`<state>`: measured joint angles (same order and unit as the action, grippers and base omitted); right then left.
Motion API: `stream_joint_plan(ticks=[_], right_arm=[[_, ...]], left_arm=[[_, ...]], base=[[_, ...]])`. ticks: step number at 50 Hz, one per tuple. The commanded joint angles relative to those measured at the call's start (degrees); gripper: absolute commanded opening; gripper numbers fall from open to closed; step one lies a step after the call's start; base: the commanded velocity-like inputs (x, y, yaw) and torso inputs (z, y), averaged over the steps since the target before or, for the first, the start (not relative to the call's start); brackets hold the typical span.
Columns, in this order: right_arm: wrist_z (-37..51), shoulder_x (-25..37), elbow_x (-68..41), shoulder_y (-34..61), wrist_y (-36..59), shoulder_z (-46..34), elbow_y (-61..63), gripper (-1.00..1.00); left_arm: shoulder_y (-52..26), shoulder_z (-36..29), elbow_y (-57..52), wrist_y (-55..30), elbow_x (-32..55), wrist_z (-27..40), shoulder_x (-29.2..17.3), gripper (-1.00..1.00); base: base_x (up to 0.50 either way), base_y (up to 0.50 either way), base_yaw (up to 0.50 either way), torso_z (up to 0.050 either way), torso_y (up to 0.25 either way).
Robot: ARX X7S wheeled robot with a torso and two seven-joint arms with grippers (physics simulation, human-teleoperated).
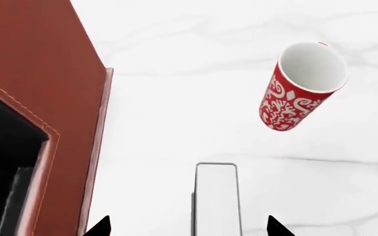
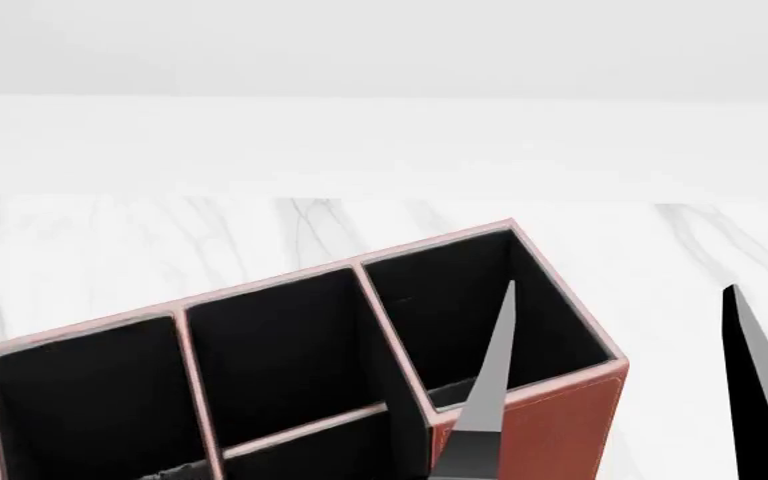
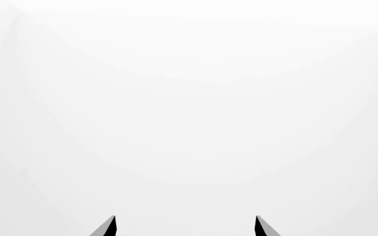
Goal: Pick up the book and place it in the front compartment of the caddy.
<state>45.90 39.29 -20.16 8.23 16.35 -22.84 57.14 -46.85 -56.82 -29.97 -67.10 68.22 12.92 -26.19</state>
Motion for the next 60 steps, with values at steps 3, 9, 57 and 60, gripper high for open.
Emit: stream_joint_plan(ticks=[3,9,57,60], right_arm=[[-1.78,-1.03,-0.72,0.58,-0.22,1.13,0.78,1.00],[-1.63,-0.82,-0.72,0.77,-0.41,0.82,0.94,1.00],[1.71,2.51,-2.47,1.60,-2.10,0.29,1.70,1.00],[1.89,2.76,-2.44,1.24,-2.73,0.30,1.54,1.00]], left_arm=[[0.78,-0.79,2.64,-2.74,-0.64,1.74,4.65,1.00],[0.74,-2.14,3.41,-3.18,-0.95,1.50,5.51,1.00],[-3.27,-4.29,0.58,-5.34,0.39,1.69,2.62,-1.00],[-5.77,-3.27,-2.04,-5.52,1.35,0.92,1.09,-1.00]], base=[[0.00,0.00,0.00,0.000,0.000],[0.00,0.00,0.00,0.000,0.000],[0.00,0.00,0.00,0.000,0.000],[0.00,0.00,0.00,0.000,0.000]])
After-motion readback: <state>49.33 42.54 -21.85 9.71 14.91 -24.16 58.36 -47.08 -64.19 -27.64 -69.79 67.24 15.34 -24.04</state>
